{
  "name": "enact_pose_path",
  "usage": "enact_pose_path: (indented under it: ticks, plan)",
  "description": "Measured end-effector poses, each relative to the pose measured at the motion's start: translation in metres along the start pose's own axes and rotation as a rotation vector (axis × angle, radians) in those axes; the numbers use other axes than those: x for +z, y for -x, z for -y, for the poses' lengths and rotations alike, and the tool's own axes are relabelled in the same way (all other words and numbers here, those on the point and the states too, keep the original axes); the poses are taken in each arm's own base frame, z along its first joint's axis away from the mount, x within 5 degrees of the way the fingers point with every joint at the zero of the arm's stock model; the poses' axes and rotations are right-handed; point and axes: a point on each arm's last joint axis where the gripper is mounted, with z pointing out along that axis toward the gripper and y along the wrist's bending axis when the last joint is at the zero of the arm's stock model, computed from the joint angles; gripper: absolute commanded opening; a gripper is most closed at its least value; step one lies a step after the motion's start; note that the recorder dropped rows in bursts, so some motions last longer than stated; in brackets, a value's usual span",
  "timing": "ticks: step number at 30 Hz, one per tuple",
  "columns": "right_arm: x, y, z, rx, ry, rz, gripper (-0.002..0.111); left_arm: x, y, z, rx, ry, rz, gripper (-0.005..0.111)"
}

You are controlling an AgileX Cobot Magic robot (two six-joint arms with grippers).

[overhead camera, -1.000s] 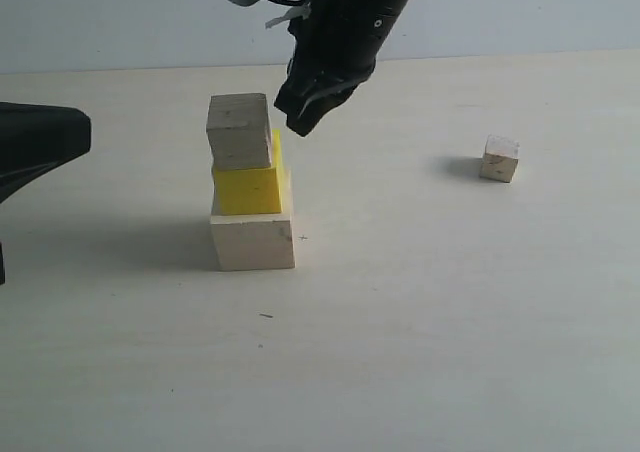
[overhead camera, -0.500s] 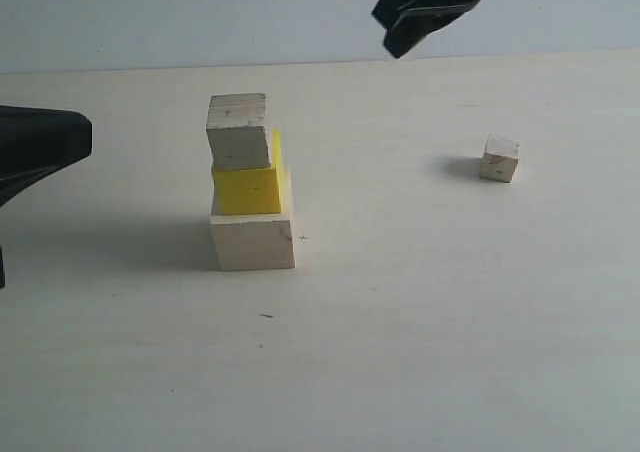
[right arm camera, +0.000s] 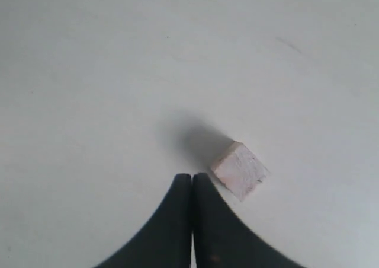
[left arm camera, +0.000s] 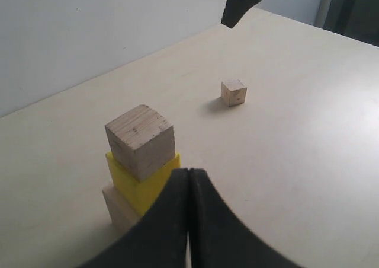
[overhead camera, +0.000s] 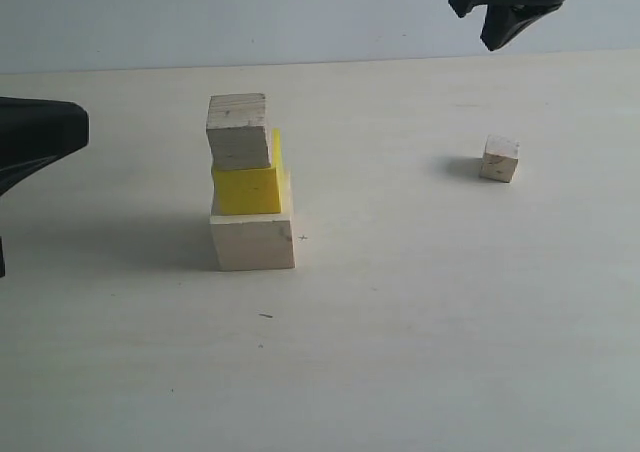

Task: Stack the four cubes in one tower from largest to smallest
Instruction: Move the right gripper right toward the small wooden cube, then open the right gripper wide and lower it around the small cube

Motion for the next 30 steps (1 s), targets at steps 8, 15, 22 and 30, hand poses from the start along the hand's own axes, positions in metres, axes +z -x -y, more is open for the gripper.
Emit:
enact_pose_path:
  ticks: [8,15,22,30]
  plan:
    - [0.049,-0.006,0.01,-0.01,-0.04,-0.14,0.025,0.0,-0.003,0.003,-0.023,-0.029,-0.037,0.0]
    - [0.083,-0.018,0.01,-0.08,0.02,-0.281,0.047,0.0,-0.004,0.003,-0.023,-0.032,-0.042,0.0]
    - [0.085,-0.016,0.012,-0.085,0.011,-0.254,0.046,0.0,-0.004,0.003,-0.024,-0.032,-0.042,0.0]
    - [0.082,-0.024,0.042,-0.012,-0.003,-0.241,0.046,0.0,-0.004,0.003,-0.026,-0.032,-0.042,0.0]
